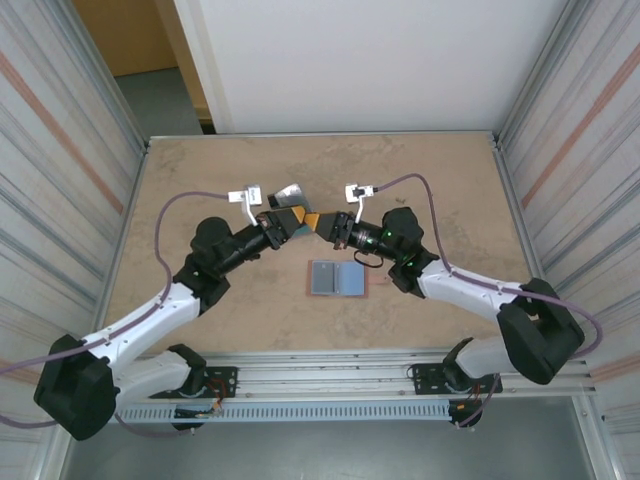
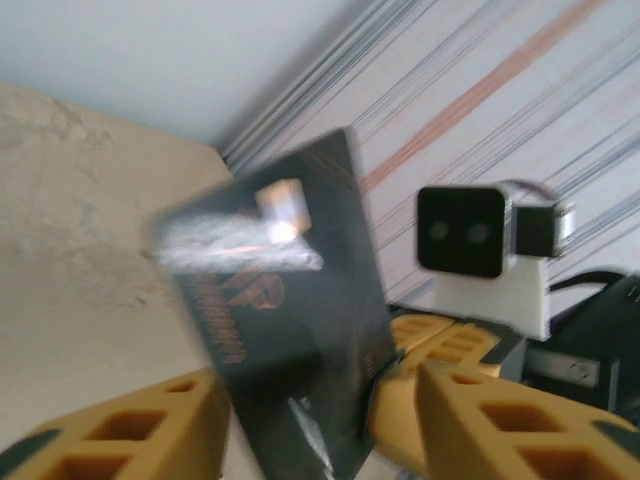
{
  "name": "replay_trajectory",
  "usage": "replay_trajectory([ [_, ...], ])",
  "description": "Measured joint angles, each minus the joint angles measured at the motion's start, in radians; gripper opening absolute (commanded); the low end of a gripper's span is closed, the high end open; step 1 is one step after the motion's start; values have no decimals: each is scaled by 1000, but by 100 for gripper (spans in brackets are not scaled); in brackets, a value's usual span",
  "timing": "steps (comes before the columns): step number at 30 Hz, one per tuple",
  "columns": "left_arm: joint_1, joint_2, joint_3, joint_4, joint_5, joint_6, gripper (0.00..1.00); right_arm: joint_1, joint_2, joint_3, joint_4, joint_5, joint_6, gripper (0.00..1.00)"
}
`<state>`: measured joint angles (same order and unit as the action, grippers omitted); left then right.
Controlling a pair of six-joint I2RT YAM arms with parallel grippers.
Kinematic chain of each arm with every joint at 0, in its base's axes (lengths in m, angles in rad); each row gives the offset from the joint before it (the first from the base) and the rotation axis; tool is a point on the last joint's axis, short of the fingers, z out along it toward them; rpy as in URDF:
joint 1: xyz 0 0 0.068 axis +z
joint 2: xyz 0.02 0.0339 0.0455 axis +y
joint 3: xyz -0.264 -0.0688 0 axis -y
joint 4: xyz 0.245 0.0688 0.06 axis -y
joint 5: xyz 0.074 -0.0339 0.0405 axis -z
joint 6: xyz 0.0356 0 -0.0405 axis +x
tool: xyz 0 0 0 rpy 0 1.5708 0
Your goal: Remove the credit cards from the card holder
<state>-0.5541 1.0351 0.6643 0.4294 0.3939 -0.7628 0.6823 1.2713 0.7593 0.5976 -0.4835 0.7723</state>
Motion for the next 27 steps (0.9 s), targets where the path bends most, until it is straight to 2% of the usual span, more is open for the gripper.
replay_trajectory([
  [4,60,-69,122,-212,50,143,78,-6,-100,135,-371,35,-229,0],
  [9,76,-124,280,-431,105,388,79,-6,-173,289,-733,41,-505,0],
  [11,76,-124,328,-500,128,488,76,-6,-182,329,-845,38,-603,0],
  [20,63,-62,451,-723,264,822,71,28,-135,444,-1178,36,-903,0],
  [23,23,-21,507,-809,267,936,69,55,-114,469,-1238,47,-972,0],
  [27,-87,56,575,-934,224,1104,66,82,-96,493,-1299,58,-1035,0],
])
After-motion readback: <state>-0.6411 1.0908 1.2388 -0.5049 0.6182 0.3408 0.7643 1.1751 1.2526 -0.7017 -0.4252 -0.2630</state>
